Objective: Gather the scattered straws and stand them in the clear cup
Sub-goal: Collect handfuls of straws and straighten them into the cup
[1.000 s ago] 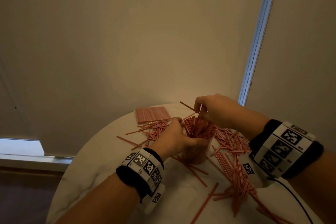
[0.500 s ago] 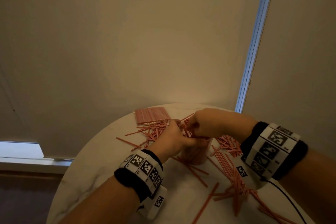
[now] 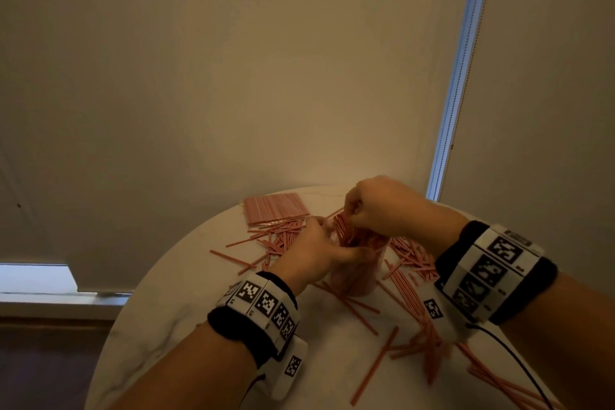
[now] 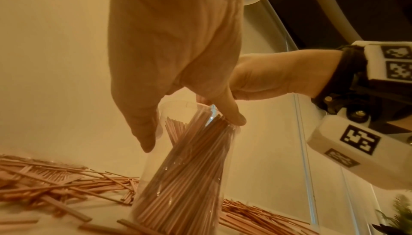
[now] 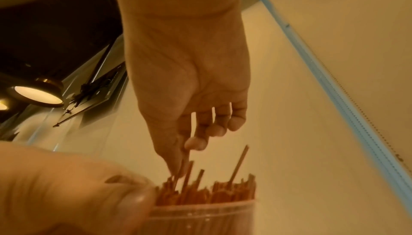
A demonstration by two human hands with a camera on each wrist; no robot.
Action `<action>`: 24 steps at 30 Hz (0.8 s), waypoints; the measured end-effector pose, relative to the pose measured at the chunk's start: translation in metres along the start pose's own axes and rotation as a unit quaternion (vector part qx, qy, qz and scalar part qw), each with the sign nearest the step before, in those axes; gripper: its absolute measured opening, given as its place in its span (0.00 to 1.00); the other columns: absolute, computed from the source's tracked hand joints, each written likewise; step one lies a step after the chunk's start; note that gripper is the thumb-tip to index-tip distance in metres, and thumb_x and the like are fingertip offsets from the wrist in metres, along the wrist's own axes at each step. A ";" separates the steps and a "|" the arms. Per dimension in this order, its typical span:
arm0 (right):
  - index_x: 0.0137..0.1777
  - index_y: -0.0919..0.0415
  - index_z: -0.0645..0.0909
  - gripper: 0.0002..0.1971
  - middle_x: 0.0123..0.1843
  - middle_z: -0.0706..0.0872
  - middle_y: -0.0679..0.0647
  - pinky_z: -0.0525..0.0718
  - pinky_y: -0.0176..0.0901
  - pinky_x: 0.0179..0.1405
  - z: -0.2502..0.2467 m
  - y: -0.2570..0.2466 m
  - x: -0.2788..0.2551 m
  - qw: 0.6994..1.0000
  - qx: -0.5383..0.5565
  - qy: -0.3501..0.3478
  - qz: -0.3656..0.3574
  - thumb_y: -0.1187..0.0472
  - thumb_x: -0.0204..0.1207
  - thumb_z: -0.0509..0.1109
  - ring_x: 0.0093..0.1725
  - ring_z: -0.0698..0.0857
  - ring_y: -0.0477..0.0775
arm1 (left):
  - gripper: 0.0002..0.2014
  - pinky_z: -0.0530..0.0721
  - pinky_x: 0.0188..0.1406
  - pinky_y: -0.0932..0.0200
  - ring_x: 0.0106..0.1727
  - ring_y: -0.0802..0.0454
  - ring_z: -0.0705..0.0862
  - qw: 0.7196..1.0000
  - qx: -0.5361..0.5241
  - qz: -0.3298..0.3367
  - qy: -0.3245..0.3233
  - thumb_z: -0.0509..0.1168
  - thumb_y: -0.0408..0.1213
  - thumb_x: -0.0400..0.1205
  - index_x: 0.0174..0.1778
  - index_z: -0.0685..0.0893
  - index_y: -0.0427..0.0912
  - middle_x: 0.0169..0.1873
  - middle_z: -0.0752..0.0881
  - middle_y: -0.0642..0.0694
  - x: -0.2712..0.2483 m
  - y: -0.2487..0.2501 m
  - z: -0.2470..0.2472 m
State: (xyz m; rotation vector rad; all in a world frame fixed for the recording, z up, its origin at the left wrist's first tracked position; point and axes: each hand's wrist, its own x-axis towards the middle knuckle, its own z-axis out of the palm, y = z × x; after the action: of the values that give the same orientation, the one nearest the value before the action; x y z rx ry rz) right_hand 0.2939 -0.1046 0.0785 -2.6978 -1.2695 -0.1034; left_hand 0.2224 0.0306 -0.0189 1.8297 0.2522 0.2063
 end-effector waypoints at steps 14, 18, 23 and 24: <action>0.46 0.57 0.87 0.18 0.41 0.92 0.51 0.87 0.40 0.38 -0.002 0.076 -0.099 0.970 -0.003 -0.191 0.151 0.41 0.75 0.75 0.37 0.90 0.47 | 0.23 0.81 0.30 0.63 0.41 0.53 0.86 0.831 0.529 -0.039 -0.169 0.77 0.64 0.73 0.50 0.89 0.48 0.42 0.88 0.52 -0.056 0.021 0.007; 0.35 0.57 0.86 0.26 0.32 0.91 0.48 0.92 0.44 0.42 0.025 0.089 -0.138 0.903 -0.055 -0.376 0.203 0.33 0.58 0.83 0.34 0.90 0.49 | 0.26 0.78 0.30 0.59 0.41 0.51 0.84 0.801 0.567 -0.010 -0.193 0.75 0.64 0.75 0.51 0.88 0.43 0.43 0.87 0.48 -0.068 0.016 0.044; 0.34 0.56 0.81 0.21 0.33 0.86 0.49 0.86 0.39 0.33 0.047 0.086 -0.170 0.905 -0.096 -0.370 0.186 0.41 0.65 0.83 0.31 0.85 0.48 | 0.21 0.82 0.37 0.55 0.43 0.46 0.85 0.806 0.551 0.002 -0.215 0.78 0.53 0.78 0.52 0.90 0.37 0.40 0.88 0.46 -0.072 0.025 0.071; 0.37 0.58 0.83 0.17 0.34 0.85 0.49 0.84 0.38 0.32 0.048 0.084 -0.172 0.910 -0.091 -0.365 0.172 0.45 0.69 0.82 0.31 0.84 0.49 | 0.19 0.85 0.41 0.54 0.45 0.44 0.87 0.806 0.547 -0.004 -0.226 0.77 0.49 0.79 0.53 0.91 0.36 0.42 0.90 0.45 -0.072 0.028 0.073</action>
State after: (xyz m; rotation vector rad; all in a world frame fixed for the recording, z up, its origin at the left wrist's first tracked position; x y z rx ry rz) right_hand 0.2485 -0.2800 -0.0005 -3.2024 -0.8995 0.9546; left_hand 0.1750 -0.0644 -0.0124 2.9465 0.0129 -0.5038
